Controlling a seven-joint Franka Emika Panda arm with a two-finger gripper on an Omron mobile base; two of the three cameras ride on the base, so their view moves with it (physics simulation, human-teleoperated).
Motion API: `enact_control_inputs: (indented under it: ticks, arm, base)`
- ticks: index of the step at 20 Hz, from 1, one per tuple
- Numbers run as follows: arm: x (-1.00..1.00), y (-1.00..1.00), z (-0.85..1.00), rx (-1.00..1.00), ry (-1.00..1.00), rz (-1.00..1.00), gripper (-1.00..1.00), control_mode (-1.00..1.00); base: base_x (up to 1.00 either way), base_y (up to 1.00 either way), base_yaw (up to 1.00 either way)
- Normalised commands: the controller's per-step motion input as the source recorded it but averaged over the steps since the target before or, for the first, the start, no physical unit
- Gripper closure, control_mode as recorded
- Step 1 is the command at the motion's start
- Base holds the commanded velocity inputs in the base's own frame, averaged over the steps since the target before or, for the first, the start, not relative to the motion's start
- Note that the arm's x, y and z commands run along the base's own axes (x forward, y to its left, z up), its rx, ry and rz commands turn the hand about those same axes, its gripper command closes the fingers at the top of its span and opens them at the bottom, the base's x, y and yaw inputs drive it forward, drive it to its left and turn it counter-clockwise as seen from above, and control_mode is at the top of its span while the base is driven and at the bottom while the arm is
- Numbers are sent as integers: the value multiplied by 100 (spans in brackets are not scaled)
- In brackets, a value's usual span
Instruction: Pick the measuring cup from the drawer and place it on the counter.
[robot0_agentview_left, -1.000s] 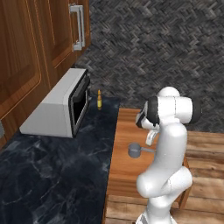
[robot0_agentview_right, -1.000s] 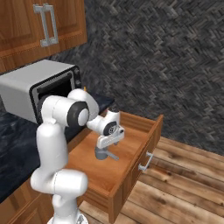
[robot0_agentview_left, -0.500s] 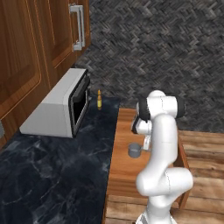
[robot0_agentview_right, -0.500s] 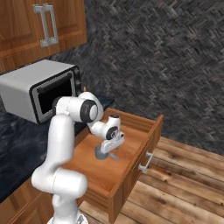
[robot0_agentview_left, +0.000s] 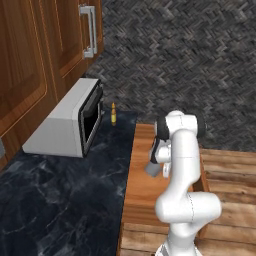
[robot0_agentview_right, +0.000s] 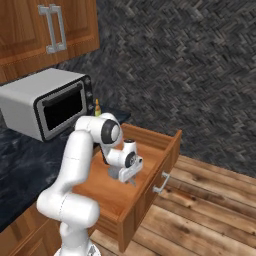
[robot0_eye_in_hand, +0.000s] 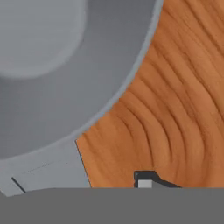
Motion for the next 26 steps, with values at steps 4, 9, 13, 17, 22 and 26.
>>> enact_control_inputs:
  ticks: [4,9,13,17,22,26]
  arm:
    - [-2,4,-43,-5,-1,2,100,-100]
    - [-13,0,6,3,-15,2,100,-100]
    - [-35,-11,68,19,-29,0,100,-100]
    - [-25,0,99,12,-39,0,100,-100]
    - [-29,3,100,0,-37,8,100,-100]
    - [-28,42,100,-9,-42,14,100,-100]
  base:
    - [0,0,0]
    - [0,0,0]
    - [0,0,0]
    - [0,0,0]
    - [0,0,0]
    - [0,0,0]
